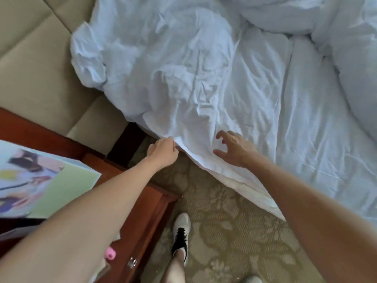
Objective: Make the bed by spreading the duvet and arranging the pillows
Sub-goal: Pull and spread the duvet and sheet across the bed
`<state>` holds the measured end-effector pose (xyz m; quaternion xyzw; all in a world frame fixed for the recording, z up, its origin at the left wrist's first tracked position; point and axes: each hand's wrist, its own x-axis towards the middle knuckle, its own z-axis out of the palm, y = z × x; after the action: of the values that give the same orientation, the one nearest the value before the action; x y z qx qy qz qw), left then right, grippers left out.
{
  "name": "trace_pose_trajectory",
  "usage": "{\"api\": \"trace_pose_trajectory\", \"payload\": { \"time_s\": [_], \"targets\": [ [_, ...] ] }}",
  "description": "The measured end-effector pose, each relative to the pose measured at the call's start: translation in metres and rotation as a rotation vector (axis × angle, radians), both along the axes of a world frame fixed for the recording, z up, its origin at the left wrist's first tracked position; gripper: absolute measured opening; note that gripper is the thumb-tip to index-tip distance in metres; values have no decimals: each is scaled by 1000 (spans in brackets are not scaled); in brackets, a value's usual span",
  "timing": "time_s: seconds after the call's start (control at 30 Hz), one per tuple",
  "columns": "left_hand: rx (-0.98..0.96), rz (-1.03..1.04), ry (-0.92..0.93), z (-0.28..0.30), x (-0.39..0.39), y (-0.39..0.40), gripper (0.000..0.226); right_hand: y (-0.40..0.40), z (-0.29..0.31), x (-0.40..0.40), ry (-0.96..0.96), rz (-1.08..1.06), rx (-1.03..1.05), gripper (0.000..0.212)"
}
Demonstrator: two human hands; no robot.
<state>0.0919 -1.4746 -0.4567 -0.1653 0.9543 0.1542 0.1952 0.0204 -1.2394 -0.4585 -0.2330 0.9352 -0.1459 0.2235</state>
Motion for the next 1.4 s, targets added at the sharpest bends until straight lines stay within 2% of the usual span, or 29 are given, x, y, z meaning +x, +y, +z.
{"api": "trace_pose_trajectory", "payload": {
  "time_s": [0.07,0.13,0.27,0.33,0.37,0.43,0.53,0.6,0.7,0.77,0.87,0.97,1.1,1.23,1.3,1.4],
  "targets": [
    [147,263,56,-3,-9,-46,19,-53,-1,-13,95,20,-36,58],
    [277,502,80,-6,-22,-85,34,-104,-2,-26,169,38,-53,76],
    [701,957,224,-15,-64,-155,90,-193,-4,-67,248,5,-10,112],
    [799,1111,297,-19,-88,-185,117,-222,-5,-91,210,-69,14,121],
    [825,1157,315,-21,-99,-198,124,-231,-8,-103,181,-78,54,124],
    [889,1180,351,-24,-121,-217,120,-239,-18,-126,117,-32,174,128],
    [1059,1173,346,-24,-144,-236,105,-236,-28,-156,79,33,215,116],
    [1156,1152,330,-27,-150,-245,88,-235,-30,-169,88,20,153,93],
    [1325,1135,363,-30,-151,-249,49,-234,-28,-179,153,-68,43,46],
    [1390,1164,395,-33,-146,-248,43,-231,-27,-180,165,-111,-34,27],
    [1431,1232,480,-37,-126,-253,51,-225,-27,-166,172,-141,-132,26],
    [1397,1316,513,-39,-100,-255,56,-222,-25,-139,192,-234,-198,38],
    [1131,1394,536,-31,-64,-252,48,-227,-10,-98,117,-385,-236,56],
    [895,1420,607,-19,-19,-264,49,-235,-5,-43,30,-388,-225,62],
    [844,1366,639,-8,-8,-266,52,-238,3,-31,11,-365,-228,59],
    [848,1341,615,9,-6,-264,59,-241,20,-28,-44,-199,-164,35]
  ]
}}
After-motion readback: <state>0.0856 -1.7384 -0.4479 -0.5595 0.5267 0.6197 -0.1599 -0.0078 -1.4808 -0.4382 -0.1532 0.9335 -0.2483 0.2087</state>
